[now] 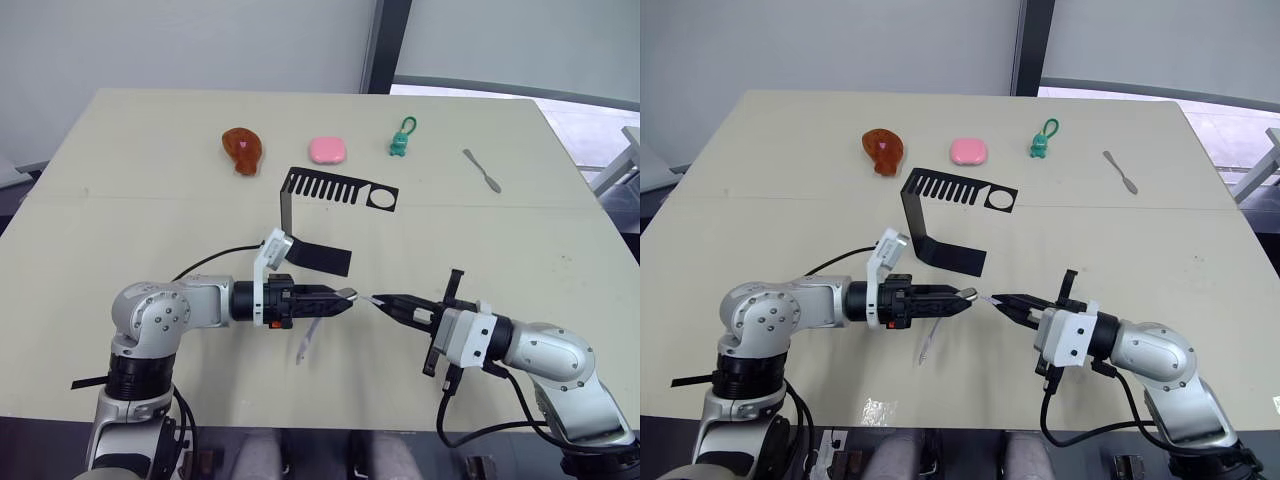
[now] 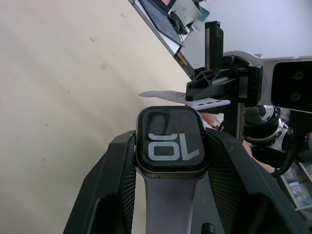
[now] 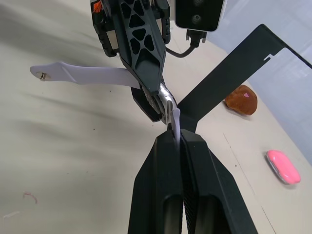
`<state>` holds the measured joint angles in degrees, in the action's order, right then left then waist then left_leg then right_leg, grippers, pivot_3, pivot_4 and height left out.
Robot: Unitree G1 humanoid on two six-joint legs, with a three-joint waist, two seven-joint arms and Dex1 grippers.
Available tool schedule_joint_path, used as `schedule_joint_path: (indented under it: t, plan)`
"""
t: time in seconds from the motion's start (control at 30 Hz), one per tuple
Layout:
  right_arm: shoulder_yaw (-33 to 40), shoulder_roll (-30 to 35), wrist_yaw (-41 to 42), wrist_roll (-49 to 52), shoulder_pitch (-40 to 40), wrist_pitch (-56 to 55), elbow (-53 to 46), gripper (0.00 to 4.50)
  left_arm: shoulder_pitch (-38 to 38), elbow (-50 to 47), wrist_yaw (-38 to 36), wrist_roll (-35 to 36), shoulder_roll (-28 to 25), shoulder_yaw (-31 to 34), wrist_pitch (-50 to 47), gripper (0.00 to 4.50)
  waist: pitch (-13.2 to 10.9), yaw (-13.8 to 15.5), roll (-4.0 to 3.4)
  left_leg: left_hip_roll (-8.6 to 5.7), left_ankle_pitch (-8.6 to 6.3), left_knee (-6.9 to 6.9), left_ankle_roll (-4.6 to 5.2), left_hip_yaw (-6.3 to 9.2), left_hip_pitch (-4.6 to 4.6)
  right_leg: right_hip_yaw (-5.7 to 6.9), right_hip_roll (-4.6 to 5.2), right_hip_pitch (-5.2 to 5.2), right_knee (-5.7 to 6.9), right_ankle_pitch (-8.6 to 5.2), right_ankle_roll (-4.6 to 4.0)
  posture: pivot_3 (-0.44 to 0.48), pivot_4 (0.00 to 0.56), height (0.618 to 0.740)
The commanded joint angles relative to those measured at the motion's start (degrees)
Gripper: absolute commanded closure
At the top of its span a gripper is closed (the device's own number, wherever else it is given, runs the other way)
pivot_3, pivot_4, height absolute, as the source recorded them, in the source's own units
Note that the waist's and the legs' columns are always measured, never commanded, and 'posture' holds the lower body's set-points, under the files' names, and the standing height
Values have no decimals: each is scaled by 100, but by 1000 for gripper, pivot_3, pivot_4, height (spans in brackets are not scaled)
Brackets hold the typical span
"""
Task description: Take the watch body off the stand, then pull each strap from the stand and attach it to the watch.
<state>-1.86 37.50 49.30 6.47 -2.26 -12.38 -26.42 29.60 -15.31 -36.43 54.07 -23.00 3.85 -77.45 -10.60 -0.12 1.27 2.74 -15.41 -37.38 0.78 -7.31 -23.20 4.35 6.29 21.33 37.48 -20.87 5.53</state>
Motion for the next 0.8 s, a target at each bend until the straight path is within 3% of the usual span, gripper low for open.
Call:
schedule_joint_path:
  t: [0.03,0.8]
  plan:
    - [22,53,-4,70,-66,-117,-52,4500,-11,-217,55,146,22,44,59,2910,0,0,0,0,0,0,0,0,0,0,0,0,0,0,0,0,150,740]
    - [-102,43,7,18,-129,-141,59,4500,-12,-190,192,244,71,43,163,2910,0,0,0,1,0,0,0,0,0,0,0,0,0,0,0,0,150,740]
